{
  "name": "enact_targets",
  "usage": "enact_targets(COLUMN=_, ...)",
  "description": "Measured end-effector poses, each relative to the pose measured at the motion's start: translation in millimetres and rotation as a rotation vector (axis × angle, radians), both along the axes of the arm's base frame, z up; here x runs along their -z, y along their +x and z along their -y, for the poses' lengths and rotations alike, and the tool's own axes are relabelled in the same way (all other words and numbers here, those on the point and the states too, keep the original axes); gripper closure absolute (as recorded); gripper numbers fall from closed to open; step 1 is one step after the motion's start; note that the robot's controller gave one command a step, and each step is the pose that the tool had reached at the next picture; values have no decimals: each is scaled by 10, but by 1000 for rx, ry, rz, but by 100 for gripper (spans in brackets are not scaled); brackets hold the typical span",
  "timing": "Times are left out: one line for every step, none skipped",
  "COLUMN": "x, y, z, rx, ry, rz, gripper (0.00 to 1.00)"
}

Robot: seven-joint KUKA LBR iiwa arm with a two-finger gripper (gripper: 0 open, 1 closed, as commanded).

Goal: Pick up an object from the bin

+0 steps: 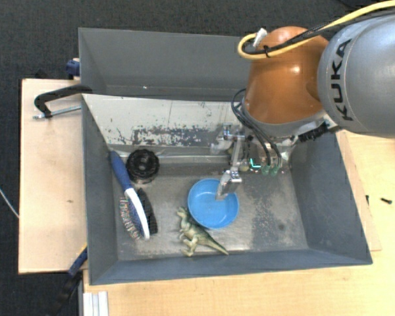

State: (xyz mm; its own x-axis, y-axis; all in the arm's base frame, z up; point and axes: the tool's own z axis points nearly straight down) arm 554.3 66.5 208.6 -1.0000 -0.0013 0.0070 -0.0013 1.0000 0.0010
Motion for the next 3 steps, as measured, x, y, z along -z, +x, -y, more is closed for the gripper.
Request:
enact_targets(x=1309, y=315, z=29, rx=165, ry=0, rz=5, gripper=0)
enact_targets(x=1244, y=335, z=41, rx=163, ry=-2, rz=10, gripper=100)
enact_targets(x=-258, y=385, z=78, rx=183, ry=2, rz=22, gripper=100)
